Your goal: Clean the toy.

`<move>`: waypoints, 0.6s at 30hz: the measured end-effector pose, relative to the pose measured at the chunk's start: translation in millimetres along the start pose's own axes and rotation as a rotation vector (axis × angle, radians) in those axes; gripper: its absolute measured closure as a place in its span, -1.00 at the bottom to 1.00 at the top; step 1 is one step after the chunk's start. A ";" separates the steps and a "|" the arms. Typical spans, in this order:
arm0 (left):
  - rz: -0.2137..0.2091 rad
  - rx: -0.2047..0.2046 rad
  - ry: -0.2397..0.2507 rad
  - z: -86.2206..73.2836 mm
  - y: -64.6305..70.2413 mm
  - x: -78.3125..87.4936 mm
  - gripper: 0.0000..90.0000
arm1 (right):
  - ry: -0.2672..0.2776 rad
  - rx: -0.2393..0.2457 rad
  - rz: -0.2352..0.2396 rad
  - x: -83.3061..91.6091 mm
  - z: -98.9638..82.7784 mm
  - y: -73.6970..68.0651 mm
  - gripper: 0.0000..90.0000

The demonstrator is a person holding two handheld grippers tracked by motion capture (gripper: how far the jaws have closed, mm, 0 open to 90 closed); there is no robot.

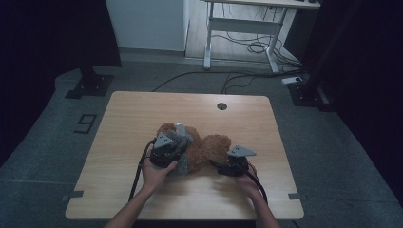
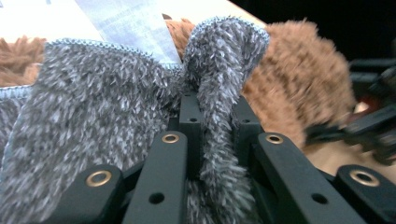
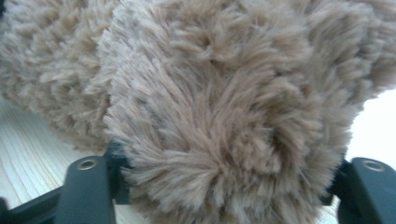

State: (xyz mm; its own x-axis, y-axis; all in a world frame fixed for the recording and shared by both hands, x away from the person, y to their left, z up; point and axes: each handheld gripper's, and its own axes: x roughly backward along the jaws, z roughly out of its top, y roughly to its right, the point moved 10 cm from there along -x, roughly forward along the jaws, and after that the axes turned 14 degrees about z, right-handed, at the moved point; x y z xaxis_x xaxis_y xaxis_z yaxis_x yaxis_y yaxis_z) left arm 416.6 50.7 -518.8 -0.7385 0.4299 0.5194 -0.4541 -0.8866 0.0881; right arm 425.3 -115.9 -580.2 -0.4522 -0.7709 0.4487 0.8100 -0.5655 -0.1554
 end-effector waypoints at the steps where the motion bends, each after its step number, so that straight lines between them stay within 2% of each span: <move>1: -0.003 -0.002 -0.003 3.3 1.6 2.5 0.74 | 0.003 0.010 -0.006 0.9 -1.4 -0.8 -0.22; 3: 0.002 -0.025 0.011 16.0 7.6 8.5 0.74 | 0.002 0.028 -0.019 2.3 -3.5 -1.6 -0.19; 5: -0.003 -0.051 0.029 30.7 17.8 11.7 0.74 | 0.004 0.026 -0.023 3.3 -4.9 -1.4 -0.18; 8: -0.041 -0.089 0.047 55.0 44.9 9.9 0.73 | 0.005 0.035 -0.023 4.2 -6.3 -1.9 -0.17; 10: -0.070 -0.108 0.042 68.2 65.2 2.1 0.72 | 0.004 0.044 -0.027 4.6 -6.7 -2.3 -0.16; 13: -0.122 -0.126 -0.013 76.8 95.1 -18.0 0.71 | 0.003 0.051 -0.033 5.5 -7.9 -3.4 -0.16; 14: -0.137 -0.144 -0.050 76.6 108.1 -29.1 0.71 | 0.002 0.052 -0.032 5.8 -8.3 -3.7 -0.16; 15: -0.138 -0.160 -0.071 75.6 114.6 -35.9 0.71 | 0.004 0.060 -0.032 6.2 -8.7 -3.6 -0.16; 16: -0.127 -0.183 -0.090 73.6 121.5 -45.8 0.71 | 0.004 0.062 -0.032 6.4 -9.1 -3.8 -0.16; 18: -0.077 -0.244 -0.158 61.0 127.7 -69.8 0.72 | 0.004 0.066 -0.038 7.4 -10.0 -3.0 -0.16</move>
State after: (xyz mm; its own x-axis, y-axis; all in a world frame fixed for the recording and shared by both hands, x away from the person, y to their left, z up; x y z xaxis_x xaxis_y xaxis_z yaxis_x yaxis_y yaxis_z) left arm 440.6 -103.0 -492.0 -0.6190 0.4453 0.6469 -0.6264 -0.7768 -0.0646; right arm 415.7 -122.8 -585.3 -0.4844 -0.7506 0.4494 0.8150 -0.5739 -0.0801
